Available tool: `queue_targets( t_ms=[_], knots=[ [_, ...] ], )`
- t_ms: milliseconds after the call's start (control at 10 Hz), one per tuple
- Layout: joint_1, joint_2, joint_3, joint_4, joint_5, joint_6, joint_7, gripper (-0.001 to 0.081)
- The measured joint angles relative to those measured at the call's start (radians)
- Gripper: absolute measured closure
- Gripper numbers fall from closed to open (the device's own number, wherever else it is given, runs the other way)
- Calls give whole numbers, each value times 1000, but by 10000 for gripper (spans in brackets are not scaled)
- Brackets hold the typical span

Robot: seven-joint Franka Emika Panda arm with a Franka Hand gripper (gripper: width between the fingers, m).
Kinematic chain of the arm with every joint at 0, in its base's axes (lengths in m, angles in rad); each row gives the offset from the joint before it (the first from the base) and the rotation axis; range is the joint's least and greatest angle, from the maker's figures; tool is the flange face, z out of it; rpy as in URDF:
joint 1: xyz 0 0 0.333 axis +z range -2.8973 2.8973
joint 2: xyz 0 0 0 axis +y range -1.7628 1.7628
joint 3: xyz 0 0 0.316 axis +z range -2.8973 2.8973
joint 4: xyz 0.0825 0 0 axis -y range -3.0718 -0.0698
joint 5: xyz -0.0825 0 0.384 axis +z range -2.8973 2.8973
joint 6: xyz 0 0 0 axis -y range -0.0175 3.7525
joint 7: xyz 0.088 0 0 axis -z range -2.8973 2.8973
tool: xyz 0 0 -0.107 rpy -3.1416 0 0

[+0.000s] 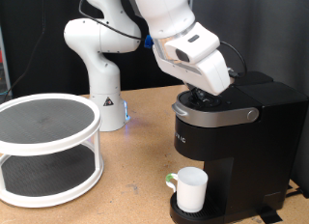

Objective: Make a cup of coffee with the keurig machine

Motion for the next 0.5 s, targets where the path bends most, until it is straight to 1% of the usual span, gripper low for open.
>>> queue_targets(
  t_ms=[300, 500],
  knots=[
    [0, -52, -19, -55, 115, 32, -87, 804],
    [0, -104, -37, -82, 179, 29, -134, 804]
  ],
)
